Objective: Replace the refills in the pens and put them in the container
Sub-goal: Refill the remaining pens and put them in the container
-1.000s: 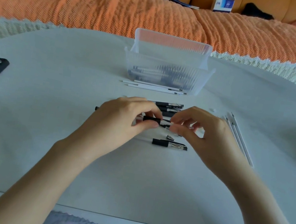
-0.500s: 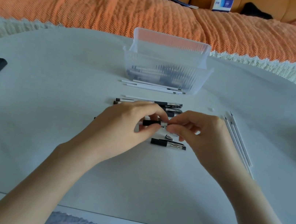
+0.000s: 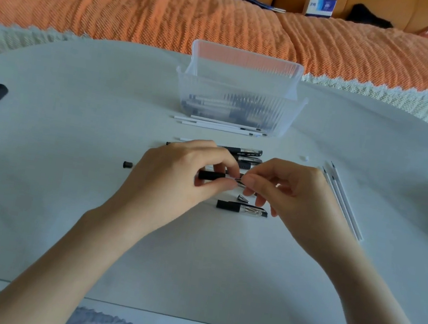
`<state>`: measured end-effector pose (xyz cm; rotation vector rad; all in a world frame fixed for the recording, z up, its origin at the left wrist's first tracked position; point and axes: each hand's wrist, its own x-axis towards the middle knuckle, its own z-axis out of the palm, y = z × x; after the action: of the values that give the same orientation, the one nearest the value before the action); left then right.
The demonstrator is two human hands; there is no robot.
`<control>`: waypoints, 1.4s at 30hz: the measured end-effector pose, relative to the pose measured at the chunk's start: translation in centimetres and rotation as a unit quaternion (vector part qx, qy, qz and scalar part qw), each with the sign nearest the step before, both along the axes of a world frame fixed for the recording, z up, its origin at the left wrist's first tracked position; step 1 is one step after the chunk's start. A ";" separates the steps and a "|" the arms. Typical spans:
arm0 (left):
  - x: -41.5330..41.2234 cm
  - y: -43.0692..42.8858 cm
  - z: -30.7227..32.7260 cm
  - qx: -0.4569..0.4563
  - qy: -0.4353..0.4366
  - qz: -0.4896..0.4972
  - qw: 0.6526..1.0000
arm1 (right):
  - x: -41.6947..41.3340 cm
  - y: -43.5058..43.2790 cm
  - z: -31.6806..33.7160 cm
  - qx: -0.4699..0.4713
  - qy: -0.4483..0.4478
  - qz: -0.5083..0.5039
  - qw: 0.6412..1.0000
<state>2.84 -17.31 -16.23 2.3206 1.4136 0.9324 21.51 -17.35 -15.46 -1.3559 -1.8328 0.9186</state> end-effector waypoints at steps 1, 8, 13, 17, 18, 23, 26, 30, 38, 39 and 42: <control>0.1 0.0 0.0 0.006 0.002 0.002 1.000 | 0.0 0.0 0.1 -0.001 0.003 0.003 1.000; 0.6 -0.4 0.2 0.010 0.000 0.023 1.000 | 0.0 -0.2 0.3 0.032 -0.014 0.004 0.999; 0.5 -0.1 0.2 -0.021 -0.013 0.036 0.999 | 0.3 -0.1 0.4 0.066 -0.036 -0.014 0.997; -1.4 0.7 0.3 -0.051 -0.030 0.072 0.996 | 2.4 0.5 1.0 0.082 -0.026 -0.077 0.993; -1.7 0.8 0.3 -0.048 -0.034 0.079 0.995 | 3.0 0.7 1.2 0.079 -0.044 -0.088 0.992; -1.1 0.5 0.4 -0.029 -0.032 0.057 0.997 | 4.5 1.2 0.5 0.043 -0.204 -0.101 0.973; -0.8 0.4 0.3 -0.040 -0.017 0.043 0.998 | 4.5 1.3 0.3 0.030 -0.256 -0.081 0.963; -0.6 0.4 0.2 -0.043 -0.011 0.032 0.999 | 4.6 1.4 0.0 0.012 -0.276 -0.062 0.959; -0.6 0.5 -0.2 -0.063 -0.020 0.017 0.998 | 2.6 0.7 0.2 0.072 -0.186 -0.016 0.980; -0.6 0.6 -0.2 -0.063 -0.022 0.015 0.998 | 2.0 0.6 0.0 0.076 -0.194 -0.001 0.978; -0.7 0.6 -0.3 -0.058 -0.028 0.011 0.998 | 0.9 0.5 -0.9 0.088 -0.222 0.021 0.971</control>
<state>2.11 -16.70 -16.49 2.1827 1.4333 0.8887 22.38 -16.88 -16.36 -1.4982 -2.2224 0.4792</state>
